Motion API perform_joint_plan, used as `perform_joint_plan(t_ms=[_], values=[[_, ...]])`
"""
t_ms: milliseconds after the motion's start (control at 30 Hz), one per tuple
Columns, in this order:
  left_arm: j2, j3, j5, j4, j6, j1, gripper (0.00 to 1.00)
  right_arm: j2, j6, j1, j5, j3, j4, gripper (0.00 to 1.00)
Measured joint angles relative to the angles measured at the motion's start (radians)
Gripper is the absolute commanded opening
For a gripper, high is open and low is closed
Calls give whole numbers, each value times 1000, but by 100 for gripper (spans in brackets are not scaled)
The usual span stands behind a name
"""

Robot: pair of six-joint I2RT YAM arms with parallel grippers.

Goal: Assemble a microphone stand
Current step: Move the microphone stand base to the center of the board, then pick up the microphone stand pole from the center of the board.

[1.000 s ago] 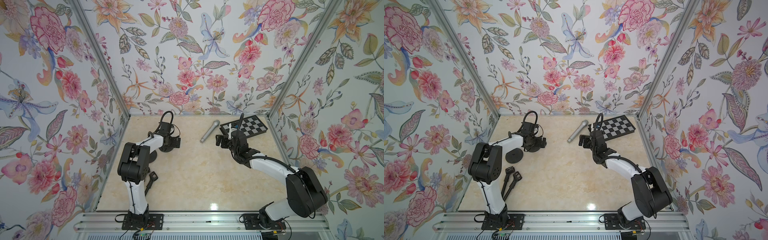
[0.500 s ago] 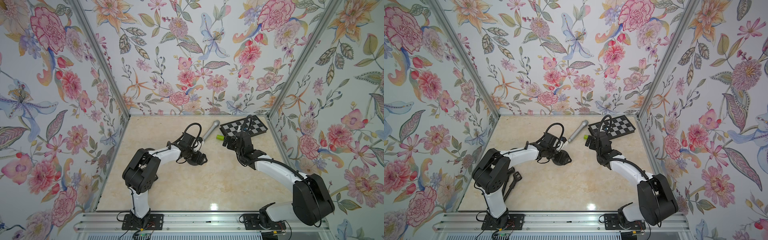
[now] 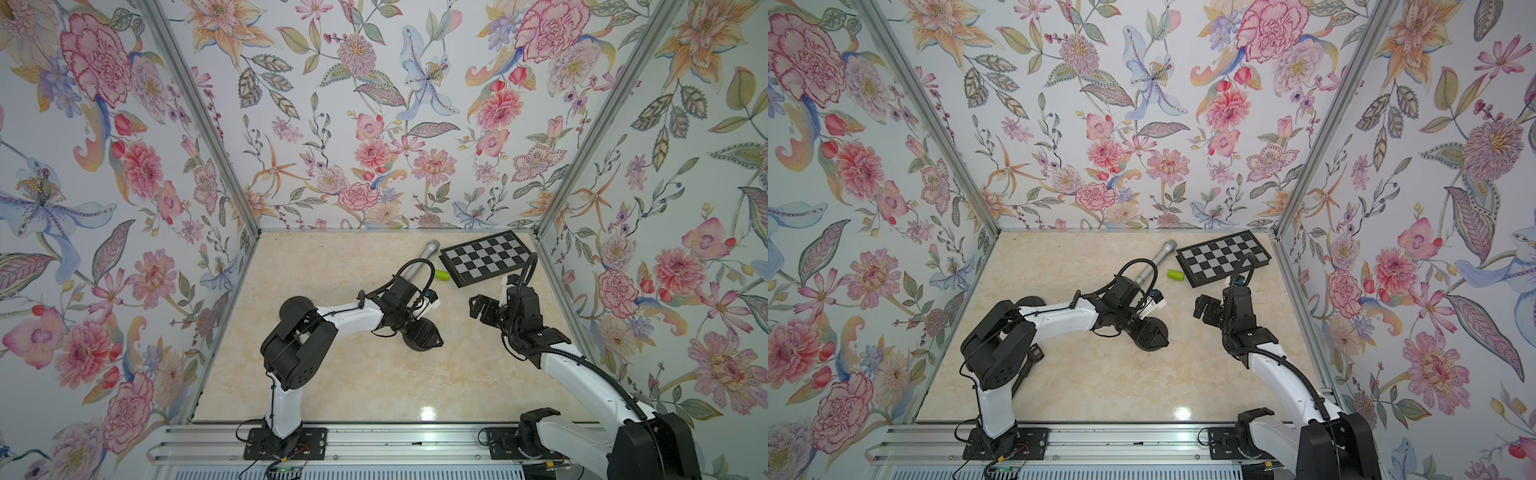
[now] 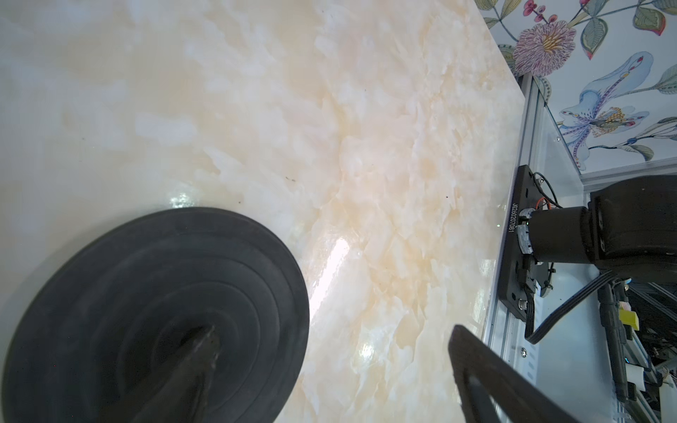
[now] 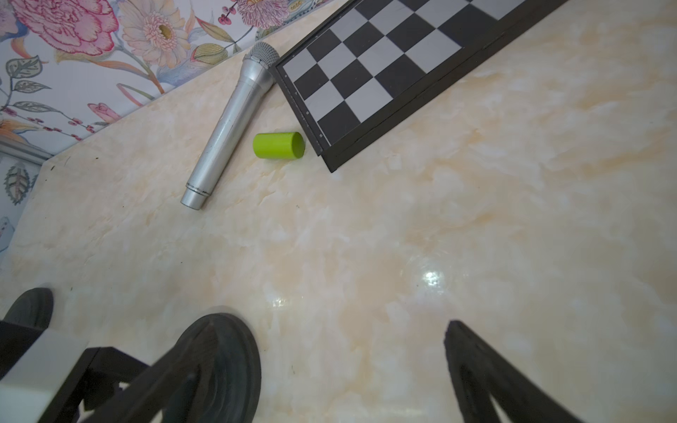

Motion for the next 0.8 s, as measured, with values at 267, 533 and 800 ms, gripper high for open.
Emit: perform_joint_plan(t_ms=[267, 533, 800], values=[[-292, -70, -152, 53, -70, 163, 99, 103, -95, 104, -132, 40, -53, 97], [-429, -159, -561, -192, -103, 250, 99, 158, -131, 207, -61, 119, -42, 98], [-597, -330, -785, -523, -252, 293, 90, 257, -125, 250, -29, 130, 58, 98]])
